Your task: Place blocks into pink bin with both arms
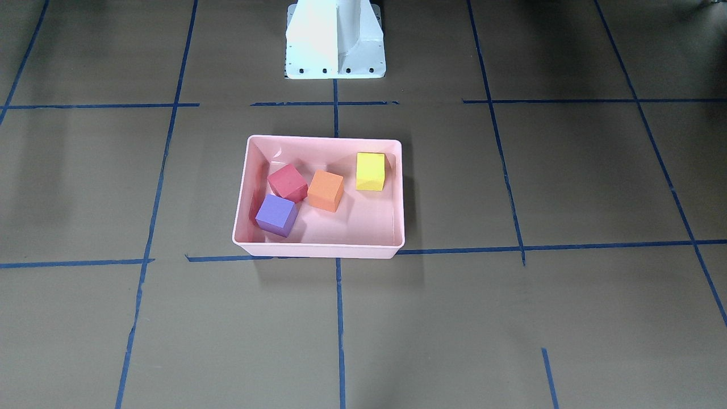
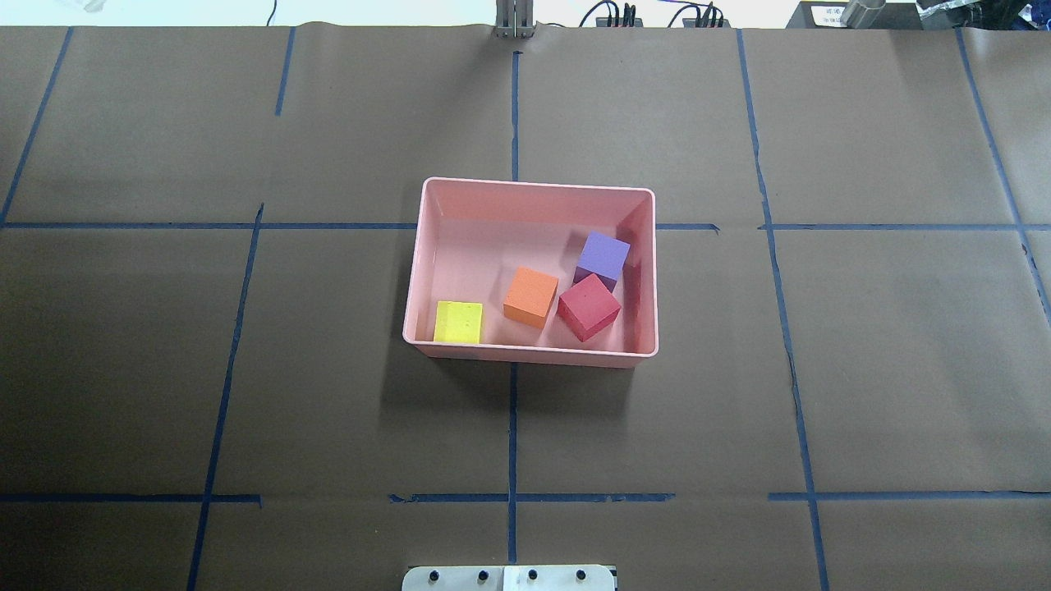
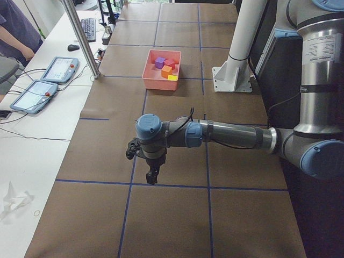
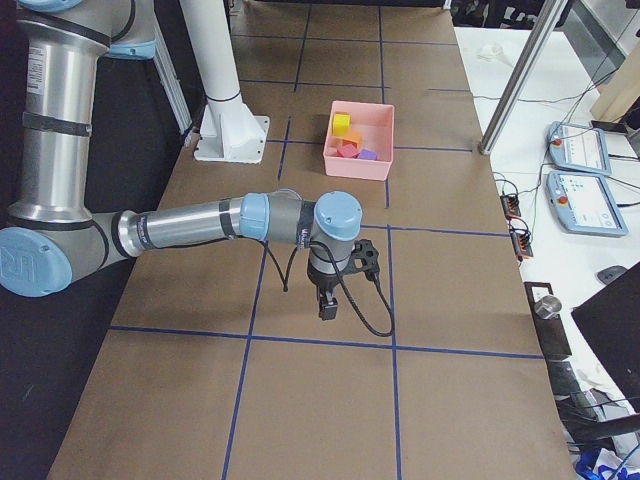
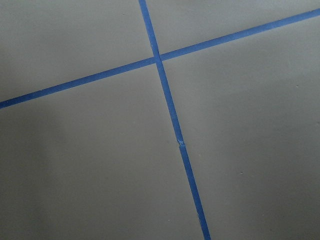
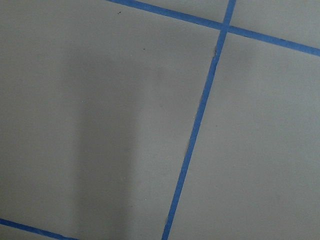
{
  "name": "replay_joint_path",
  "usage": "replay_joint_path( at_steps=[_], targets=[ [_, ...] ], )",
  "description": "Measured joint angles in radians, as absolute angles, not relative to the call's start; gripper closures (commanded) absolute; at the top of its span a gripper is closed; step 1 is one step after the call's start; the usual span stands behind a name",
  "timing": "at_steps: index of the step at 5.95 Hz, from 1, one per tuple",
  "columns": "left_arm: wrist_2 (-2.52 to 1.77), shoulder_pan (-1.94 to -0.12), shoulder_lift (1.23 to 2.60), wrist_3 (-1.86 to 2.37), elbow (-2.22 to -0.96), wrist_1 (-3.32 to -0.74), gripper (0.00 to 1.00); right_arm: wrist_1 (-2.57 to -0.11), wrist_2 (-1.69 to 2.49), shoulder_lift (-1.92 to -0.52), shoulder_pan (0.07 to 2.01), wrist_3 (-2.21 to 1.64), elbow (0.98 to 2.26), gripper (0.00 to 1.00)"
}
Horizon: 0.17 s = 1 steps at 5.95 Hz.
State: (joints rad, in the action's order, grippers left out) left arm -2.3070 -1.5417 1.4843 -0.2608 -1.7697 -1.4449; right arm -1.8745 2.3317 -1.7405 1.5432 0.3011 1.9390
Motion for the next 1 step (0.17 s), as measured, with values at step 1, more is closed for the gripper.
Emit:
replay_joint_path(
  at_steps=[1],
  targets=[
    [-2.307,-1.542,1.484,-0.261,-1.770,-1.445,0.00,-1.875,2.332,-1.741,1.543,0.302,1.939,0.00]
  ],
)
